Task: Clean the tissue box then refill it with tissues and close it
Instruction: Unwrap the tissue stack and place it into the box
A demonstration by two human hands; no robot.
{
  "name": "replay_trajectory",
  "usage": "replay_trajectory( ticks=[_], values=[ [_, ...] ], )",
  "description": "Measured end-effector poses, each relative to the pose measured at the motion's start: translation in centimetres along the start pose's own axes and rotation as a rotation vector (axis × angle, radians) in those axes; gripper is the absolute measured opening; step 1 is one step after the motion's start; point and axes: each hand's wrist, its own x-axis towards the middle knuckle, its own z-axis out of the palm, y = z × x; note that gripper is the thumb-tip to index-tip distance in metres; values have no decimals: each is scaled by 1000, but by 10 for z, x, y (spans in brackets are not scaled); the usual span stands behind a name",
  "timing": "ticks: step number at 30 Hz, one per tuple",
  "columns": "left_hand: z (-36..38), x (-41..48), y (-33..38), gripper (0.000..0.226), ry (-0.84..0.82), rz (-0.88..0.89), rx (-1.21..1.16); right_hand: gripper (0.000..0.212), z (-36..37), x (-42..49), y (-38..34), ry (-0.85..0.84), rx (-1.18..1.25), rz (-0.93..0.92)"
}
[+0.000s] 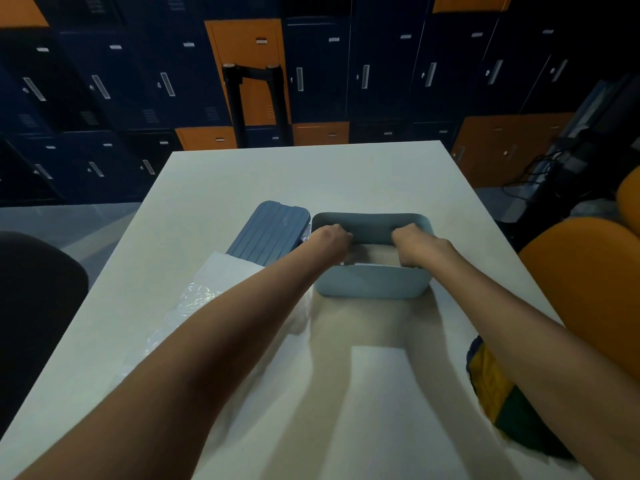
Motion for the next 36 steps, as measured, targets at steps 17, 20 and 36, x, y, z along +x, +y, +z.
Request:
replay_trajectory(
  ticks=[17,20,36],
  values=[
    [-25,-108,-96,40,382,-160,-701,18,-79,-41,-95,483,480,-307],
    [14,-122,-106,39,478,-297,-684,21,-64,-37,-132,438,495,-364],
    [104,-175,-79,131,233,-537,-728,22,-7,-46,-192,288,412,-373]
  ],
)
